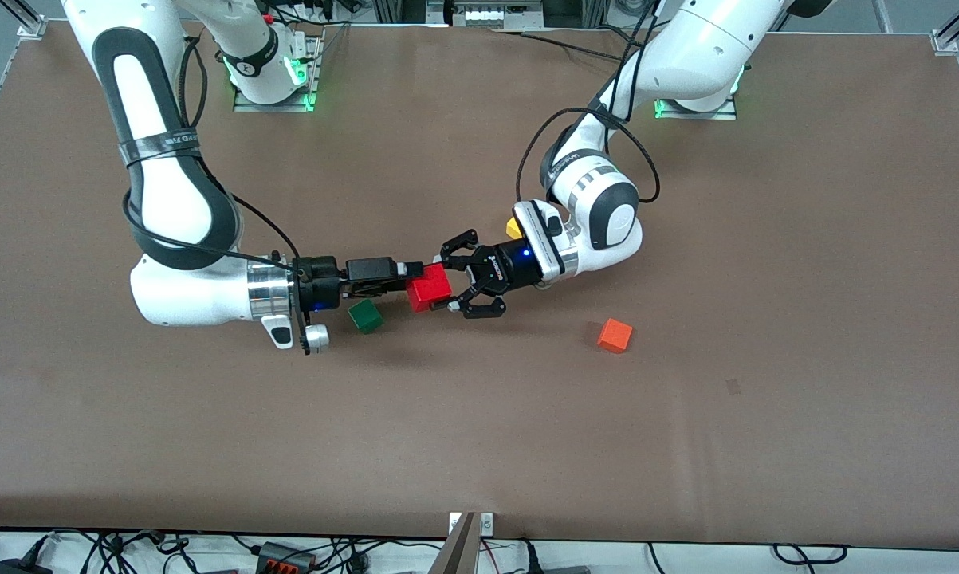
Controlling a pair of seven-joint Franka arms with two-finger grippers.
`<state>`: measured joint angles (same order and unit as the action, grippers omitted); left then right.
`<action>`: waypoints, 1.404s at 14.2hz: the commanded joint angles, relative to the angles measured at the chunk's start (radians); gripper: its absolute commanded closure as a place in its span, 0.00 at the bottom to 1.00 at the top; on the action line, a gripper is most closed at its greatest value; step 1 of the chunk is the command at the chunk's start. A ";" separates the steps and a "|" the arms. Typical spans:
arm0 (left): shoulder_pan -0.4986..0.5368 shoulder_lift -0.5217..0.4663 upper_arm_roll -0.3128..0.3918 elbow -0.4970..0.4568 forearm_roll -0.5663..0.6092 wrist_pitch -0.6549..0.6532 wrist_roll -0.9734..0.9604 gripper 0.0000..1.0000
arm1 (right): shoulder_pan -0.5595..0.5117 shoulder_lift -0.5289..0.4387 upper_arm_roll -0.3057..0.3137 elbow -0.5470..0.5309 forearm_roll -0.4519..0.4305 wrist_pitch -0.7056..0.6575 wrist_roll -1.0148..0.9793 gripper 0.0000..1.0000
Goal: Pass red block to right arm, stack on blue
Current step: 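Close the right gripper on the red cube held by the left gripper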
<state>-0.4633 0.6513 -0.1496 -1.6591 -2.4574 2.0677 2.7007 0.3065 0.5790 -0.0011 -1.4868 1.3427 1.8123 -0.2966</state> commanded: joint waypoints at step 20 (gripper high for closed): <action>-0.012 -0.036 -0.001 0.033 -0.023 0.134 0.068 0.80 | 0.028 0.124 -0.002 0.214 -0.019 0.039 0.056 0.22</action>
<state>-0.4657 0.6403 -0.1499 -1.6224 -2.4574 2.1574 2.7027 0.3275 0.6731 -0.0016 -1.3186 1.2935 1.8447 -0.2673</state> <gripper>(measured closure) 0.445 0.163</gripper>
